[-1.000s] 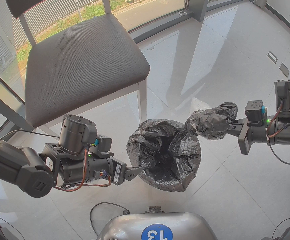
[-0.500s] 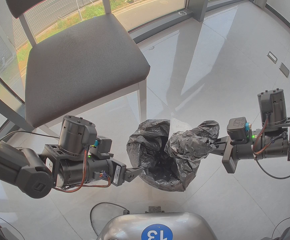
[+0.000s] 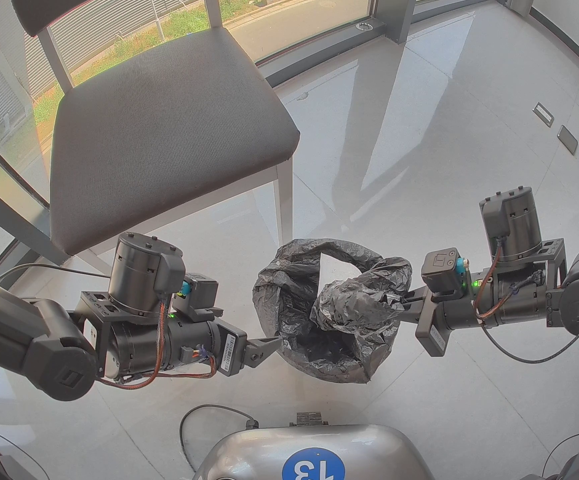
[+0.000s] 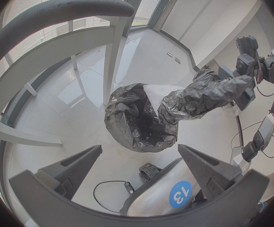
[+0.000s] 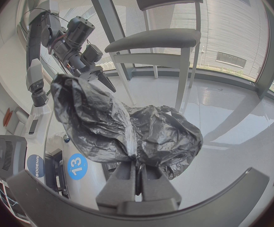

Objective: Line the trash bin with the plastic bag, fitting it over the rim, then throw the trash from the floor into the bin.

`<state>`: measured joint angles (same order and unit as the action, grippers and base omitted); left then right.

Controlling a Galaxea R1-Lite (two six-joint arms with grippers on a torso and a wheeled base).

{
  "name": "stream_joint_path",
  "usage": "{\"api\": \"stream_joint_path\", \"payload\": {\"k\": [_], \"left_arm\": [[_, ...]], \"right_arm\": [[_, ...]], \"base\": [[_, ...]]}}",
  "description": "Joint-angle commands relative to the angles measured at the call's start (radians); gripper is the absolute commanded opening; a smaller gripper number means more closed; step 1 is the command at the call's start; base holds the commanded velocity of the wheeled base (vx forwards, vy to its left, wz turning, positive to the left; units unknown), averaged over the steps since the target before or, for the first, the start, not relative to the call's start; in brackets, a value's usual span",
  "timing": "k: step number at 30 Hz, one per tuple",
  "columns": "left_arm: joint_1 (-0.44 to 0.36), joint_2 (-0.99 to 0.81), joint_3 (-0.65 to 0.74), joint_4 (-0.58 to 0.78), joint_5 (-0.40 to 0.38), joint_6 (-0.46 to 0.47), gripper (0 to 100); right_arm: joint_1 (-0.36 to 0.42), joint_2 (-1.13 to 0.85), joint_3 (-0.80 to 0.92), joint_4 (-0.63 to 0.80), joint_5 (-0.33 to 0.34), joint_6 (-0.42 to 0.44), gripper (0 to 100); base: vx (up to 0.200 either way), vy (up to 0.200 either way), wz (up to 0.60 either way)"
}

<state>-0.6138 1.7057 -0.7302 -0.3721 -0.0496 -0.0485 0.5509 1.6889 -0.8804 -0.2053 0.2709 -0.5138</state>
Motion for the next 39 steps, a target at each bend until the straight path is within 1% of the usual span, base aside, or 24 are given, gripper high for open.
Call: {"api": "stream_joint_path", "payload": {"k": [1, 2, 3, 10, 22, 28, 30, 32, 34, 36, 39], "left_arm": [[0.000, -0.009, 0.005, -0.001, -0.001, -0.001, 100], [0.000, -0.009, 0.005, -0.001, -0.001, -0.001, 100], [0.002, -0.011, 0.005, -0.001, -0.001, -0.001, 100], [0.002, -0.011, 0.005, -0.002, -0.001, -0.001, 100], [0.000, -0.014, 0.006, -0.002, -0.001, -0.001, 100], [0.005, -0.017, 0.012, 0.001, -0.001, -0.001, 100], [0.009, -0.017, 0.011, -0.001, -0.001, -0.001, 100], [0.011, -0.021, 0.011, 0.001, 0.000, -0.001, 100], [0.011, -0.032, 0.012, 0.006, 0.000, 0.002, 100], [0.013, -0.040, 0.011, 0.013, 0.011, 0.015, 100], [0.046, -0.041, -0.012, 0.061, 0.103, 0.059, 100]], "right_arm": [[0.003, 0.041, -0.005, 0.000, 0.002, 0.000, 0], [0.003, 0.048, -0.006, -0.005, 0.005, 0.001, 0], [0.003, 0.054, -0.008, -0.006, 0.008, 0.001, 100], [-0.005, 0.074, -0.037, -0.008, 0.016, 0.018, 100], [-0.014, 0.069, -0.028, -0.006, 0.016, 0.018, 100], [-0.043, 0.055, -0.014, -0.006, -0.010, 0.026, 100], [-0.057, 0.049, 0.005, -0.020, -0.059, 0.040, 100], [-0.077, 0.000, 0.044, -0.046, -0.160, 0.084, 100], [-0.086, -0.051, 0.077, -0.046, -0.233, 0.132, 100], [-0.108, -0.104, 0.095, -0.032, -0.279, 0.150, 100], [-0.158, -0.172, 0.123, 0.001, -0.343, 0.155, 100]], "base": [[0.000, 0.000, 0.00], [0.000, 0.000, 0.00], [0.000, 0.000, 0.00], [0.000, 0.000, 0.00], [0.000, 0.000, 0.00], [0.000, 0.000, 0.00], [0.000, 0.000, 0.00], [0.000, 0.000, 0.00], [0.000, 0.000, 0.00], [0.000, 0.000, 0.00], [0.000, 0.000, 0.00]]}}
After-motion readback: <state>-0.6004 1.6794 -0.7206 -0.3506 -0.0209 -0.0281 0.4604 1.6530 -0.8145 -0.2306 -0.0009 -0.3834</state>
